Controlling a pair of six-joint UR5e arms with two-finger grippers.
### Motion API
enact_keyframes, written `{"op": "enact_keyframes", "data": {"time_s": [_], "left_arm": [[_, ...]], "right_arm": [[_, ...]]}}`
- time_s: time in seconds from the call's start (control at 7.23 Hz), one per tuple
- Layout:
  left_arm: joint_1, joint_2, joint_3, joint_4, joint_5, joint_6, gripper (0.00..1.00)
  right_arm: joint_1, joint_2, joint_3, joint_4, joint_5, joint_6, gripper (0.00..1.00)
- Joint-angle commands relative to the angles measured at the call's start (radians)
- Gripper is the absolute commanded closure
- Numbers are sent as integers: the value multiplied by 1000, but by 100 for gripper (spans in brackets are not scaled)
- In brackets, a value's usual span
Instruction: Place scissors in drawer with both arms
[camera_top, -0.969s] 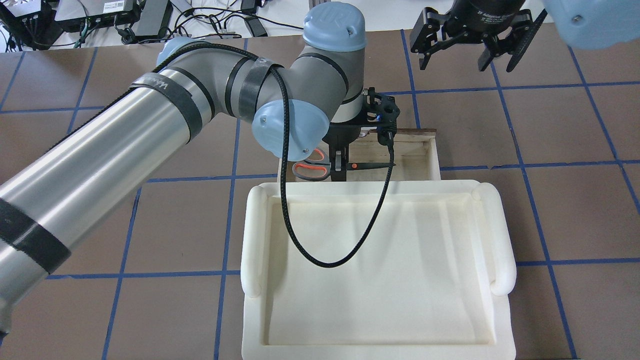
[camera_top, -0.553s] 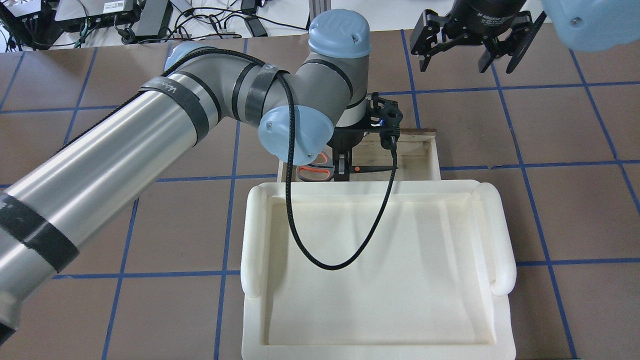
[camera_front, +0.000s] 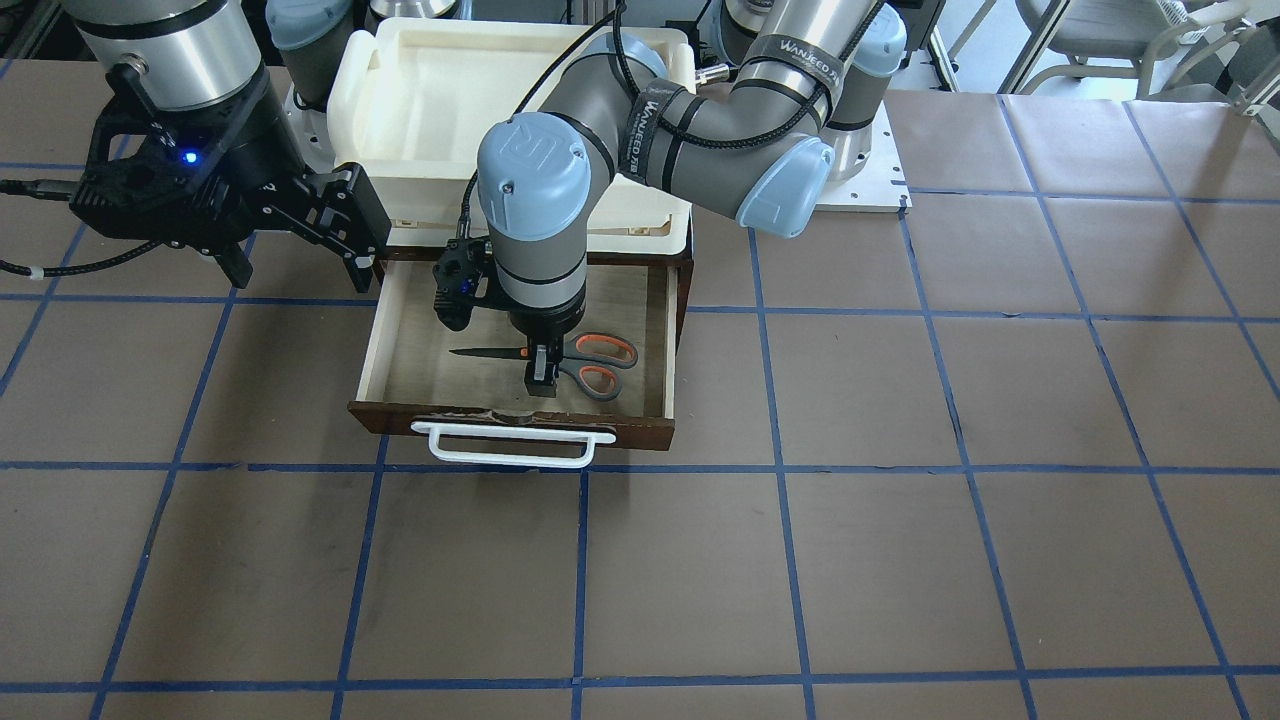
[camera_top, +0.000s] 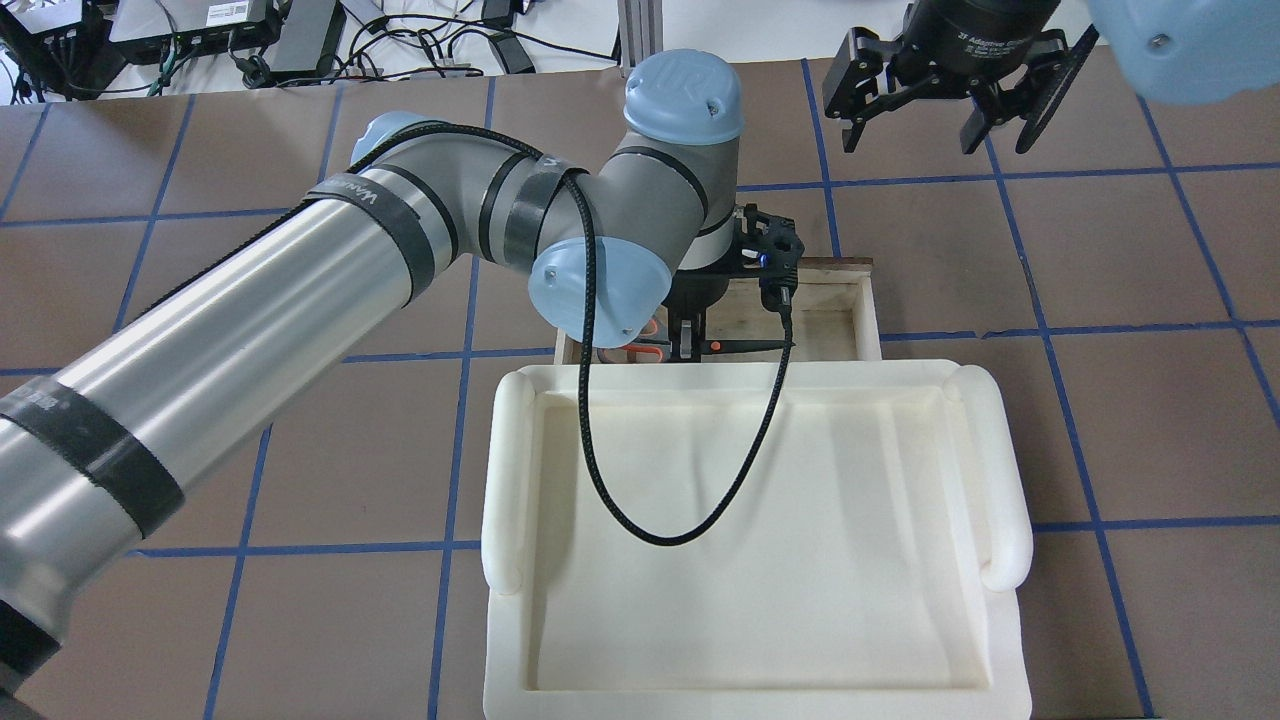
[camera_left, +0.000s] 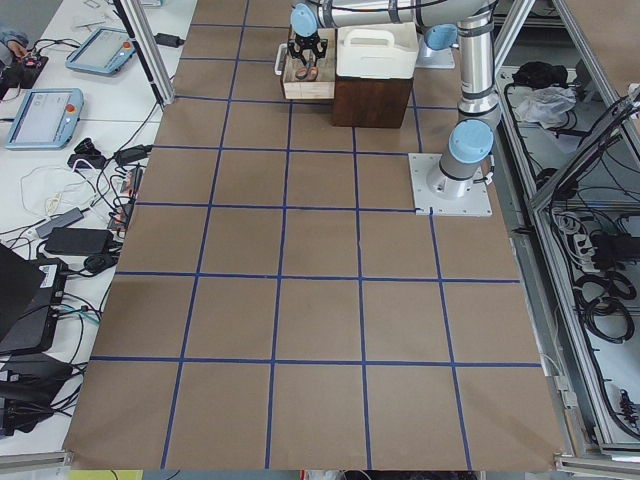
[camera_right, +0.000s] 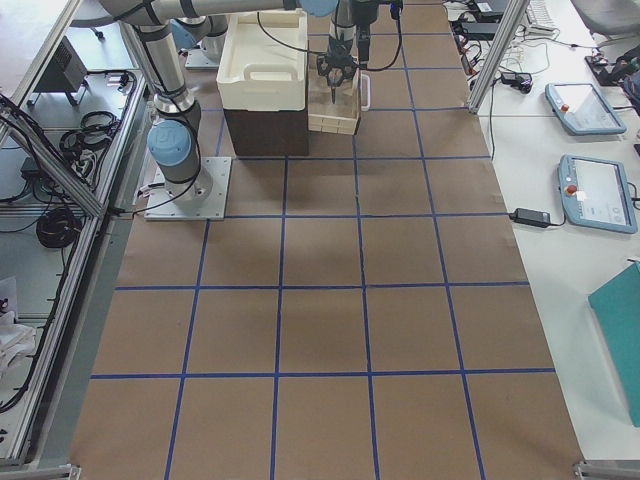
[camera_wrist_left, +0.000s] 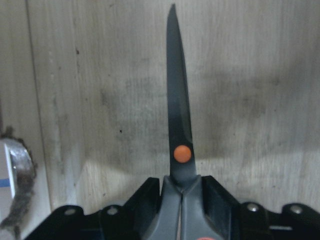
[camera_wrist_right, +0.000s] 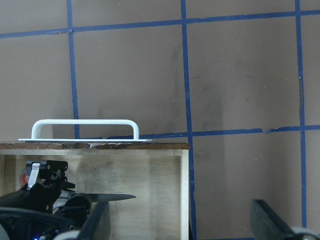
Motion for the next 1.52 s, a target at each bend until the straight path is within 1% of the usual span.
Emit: {"op": "enact_keyframes", "data": {"time_s": [0.0,0.14,0.28,0.42,0.55,0.69,0.97,1.11,1.25,1.38], "left_arm": [[0,-3,-16,6,2,1,92],[-2,-1,-23,7,2,0,79],[-2,-1,-24,8,-3,-2,36],[-2,3,-24,8,0,-2,27],[-2,11,-26,6,2,-2,9],[-2,25,-23,3,3,0,7],[13,72,19,-44,-6,18,7],[23,112,92,-165,-3,-12,7],[88,156,174,-236,-7,-82,7],[163,198,186,-285,-29,-117,8]], "right_arm": [[0,-13,22,2,-5,0,0],[0,-17,32,4,-5,0,0],[0,-17,36,4,-3,-1,0],[0,-17,36,18,-3,0,0],[0,-17,36,19,-3,0,0],[0,-17,37,18,-5,0,0],[0,-17,39,19,-6,2,0],[0,-17,40,19,-6,3,0],[0,-17,48,19,-9,3,0],[0,-26,52,19,-38,3,0]]}}
